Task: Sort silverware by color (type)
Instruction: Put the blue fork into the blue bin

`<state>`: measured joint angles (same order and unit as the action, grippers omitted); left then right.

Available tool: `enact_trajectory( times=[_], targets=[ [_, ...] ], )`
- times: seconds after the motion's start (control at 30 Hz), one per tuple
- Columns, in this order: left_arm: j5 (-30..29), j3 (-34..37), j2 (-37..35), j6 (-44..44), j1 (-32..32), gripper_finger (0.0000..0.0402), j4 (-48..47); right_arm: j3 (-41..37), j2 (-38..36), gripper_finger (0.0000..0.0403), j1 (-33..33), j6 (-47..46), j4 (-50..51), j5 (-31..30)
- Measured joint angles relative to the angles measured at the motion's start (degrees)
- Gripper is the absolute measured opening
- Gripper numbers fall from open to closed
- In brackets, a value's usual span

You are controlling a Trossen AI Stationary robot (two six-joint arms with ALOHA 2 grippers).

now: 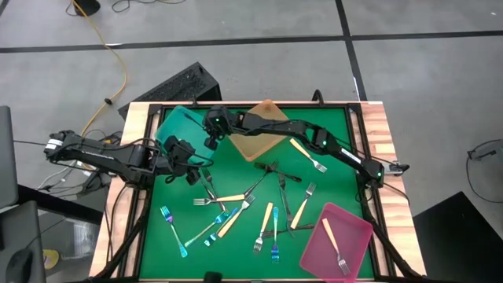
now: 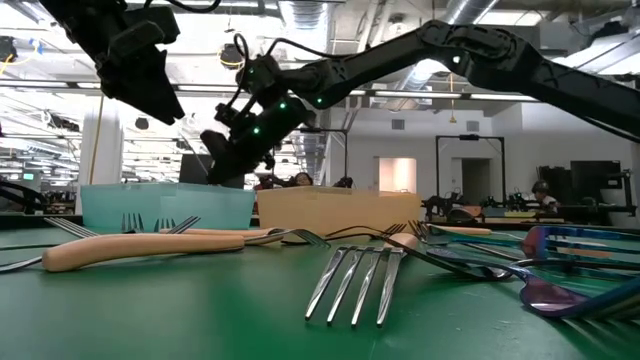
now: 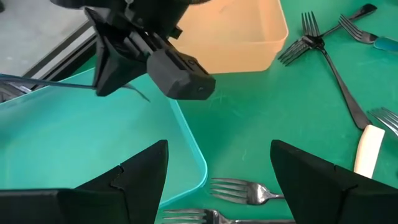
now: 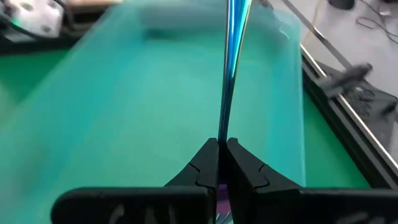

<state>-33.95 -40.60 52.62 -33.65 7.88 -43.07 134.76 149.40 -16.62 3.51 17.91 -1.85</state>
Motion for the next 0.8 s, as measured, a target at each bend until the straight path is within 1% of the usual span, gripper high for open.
enact_trajectory(
  times=[0.2,0.8],
  targets=[
    [-0.95,0.0,0.0,0.0,0.0,0.0267,0.04,0.0,0.0,0.0039,-0.42,0.2,2.9,-0.11],
    [-1.43,0.0,0.0,0.0,0.0,0.0267,0.09,-0.02,0.0,0.0039,-1.16,-0.02,3.04,0.4]
  ],
)
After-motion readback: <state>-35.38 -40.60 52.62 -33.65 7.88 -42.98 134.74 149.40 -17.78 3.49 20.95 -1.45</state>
